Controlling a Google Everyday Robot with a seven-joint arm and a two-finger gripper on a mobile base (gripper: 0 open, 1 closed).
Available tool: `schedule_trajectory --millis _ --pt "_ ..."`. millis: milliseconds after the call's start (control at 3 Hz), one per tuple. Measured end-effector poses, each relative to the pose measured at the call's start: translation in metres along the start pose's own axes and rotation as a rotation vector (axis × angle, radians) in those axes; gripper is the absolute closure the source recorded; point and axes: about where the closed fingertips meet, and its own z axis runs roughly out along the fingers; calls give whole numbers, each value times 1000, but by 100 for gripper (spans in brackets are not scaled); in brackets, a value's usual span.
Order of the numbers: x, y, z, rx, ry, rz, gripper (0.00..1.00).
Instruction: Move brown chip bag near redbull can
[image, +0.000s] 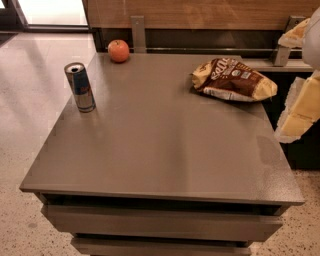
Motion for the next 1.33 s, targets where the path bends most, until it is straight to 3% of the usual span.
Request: schedule_trajectory --millis 333,667,1333 --pt "-1 -9 2 10 -11 11 0" --pt "-2 -33 17 50 -49 75 0" --pt "-13 -108 73 162 -105 185 0"
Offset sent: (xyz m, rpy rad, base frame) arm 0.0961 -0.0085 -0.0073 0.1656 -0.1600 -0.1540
